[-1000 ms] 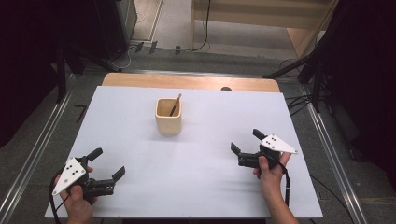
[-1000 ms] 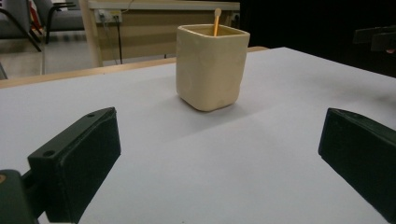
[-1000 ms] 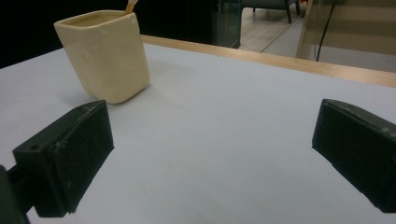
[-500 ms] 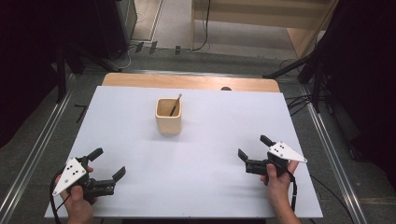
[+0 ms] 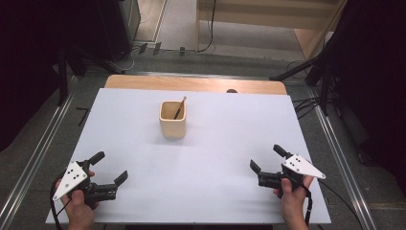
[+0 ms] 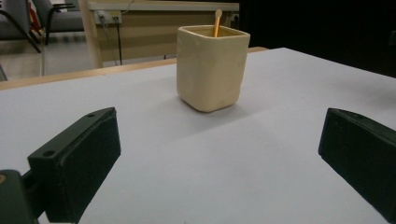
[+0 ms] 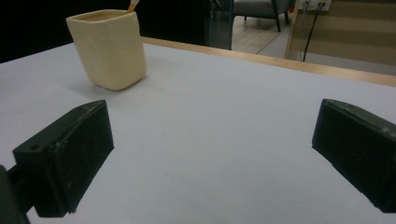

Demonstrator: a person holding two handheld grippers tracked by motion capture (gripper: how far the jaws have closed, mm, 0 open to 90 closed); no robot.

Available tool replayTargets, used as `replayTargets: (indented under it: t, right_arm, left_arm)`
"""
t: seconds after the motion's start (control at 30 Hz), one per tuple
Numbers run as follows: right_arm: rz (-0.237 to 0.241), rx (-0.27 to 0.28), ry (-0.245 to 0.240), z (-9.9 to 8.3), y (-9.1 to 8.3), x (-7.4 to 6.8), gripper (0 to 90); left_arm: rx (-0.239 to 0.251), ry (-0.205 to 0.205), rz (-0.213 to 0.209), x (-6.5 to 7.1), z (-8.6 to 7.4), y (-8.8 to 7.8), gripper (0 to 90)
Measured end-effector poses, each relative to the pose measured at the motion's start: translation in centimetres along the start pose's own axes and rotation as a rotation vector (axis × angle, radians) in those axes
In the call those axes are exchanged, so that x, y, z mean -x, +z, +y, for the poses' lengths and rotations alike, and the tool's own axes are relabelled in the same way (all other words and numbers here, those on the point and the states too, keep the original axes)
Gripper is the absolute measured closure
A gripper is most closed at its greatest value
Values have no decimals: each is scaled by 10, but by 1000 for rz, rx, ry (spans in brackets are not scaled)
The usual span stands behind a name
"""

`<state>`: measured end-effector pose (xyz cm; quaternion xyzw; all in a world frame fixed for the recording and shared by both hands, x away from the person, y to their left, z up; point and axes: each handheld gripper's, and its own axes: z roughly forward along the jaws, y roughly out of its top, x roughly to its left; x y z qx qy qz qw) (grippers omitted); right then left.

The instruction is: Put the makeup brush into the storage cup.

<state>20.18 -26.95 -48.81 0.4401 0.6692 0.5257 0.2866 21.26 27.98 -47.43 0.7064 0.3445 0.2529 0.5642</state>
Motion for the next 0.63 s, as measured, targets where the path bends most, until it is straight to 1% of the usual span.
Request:
replayTargets:
  t: [0.17,0.33,0.5,0.63]
  right_arm:
    - [-6,25,15,2,-6,2,0]
    - [-26,30,6,2,-9,5,0]
    - [-25,42,5,3,-15,4,0]
    - [-24,52,12,4,-17,6,0]
  left_arm:
    - [-2,7,-4,1,1,1,0]
    - [-3,6,-7,2,1,3,0]
    - [-4,15,-14,4,2,4,0]
    - [1,14,-14,4,3,4,0]
